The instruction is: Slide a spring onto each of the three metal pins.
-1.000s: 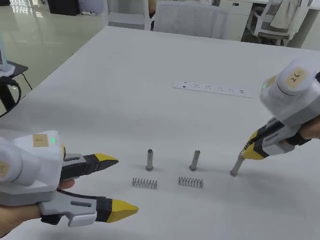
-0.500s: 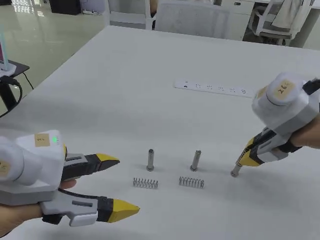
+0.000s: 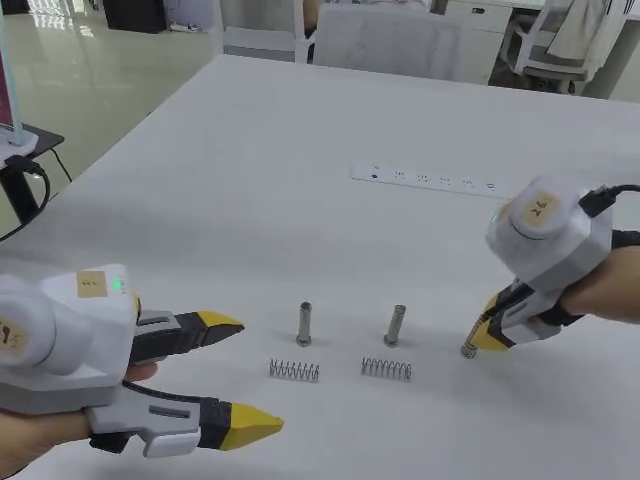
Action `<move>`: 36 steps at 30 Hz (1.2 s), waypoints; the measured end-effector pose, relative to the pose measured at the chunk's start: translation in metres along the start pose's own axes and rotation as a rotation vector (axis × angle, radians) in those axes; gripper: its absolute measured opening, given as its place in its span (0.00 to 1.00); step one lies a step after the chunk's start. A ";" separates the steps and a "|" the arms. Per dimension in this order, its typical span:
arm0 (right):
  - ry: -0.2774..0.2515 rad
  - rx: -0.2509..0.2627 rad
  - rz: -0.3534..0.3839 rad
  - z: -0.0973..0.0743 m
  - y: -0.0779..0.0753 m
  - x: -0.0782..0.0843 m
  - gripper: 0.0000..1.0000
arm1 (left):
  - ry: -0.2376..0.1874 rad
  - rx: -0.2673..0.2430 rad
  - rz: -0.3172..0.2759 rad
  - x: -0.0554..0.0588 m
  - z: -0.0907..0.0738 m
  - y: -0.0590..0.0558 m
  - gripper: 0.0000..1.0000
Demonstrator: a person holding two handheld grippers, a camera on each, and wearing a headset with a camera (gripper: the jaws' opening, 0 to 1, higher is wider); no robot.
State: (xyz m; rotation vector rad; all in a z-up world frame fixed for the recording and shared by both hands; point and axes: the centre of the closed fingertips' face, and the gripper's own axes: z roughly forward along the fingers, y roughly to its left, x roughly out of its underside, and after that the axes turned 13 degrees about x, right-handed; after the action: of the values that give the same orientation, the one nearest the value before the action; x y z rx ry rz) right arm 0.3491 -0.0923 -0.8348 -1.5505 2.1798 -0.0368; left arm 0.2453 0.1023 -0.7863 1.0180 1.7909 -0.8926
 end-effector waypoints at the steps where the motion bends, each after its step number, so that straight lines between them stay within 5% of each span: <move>1: 0.001 0.001 -0.002 0.001 0.000 0.000 0.09 | 0.000 -0.001 0.000 0.000 0.000 0.000 0.60; 36: -0.031 -0.004 0.002 0.004 0.002 -0.007 0.17 | -0.009 -0.005 0.001 0.000 0.000 0.000 0.60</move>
State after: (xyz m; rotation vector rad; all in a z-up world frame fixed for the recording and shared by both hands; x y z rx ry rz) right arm 0.3512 -0.0839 -0.8367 -1.5407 2.1591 -0.0070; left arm 0.2457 0.1021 -0.7861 1.0100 1.7841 -0.8899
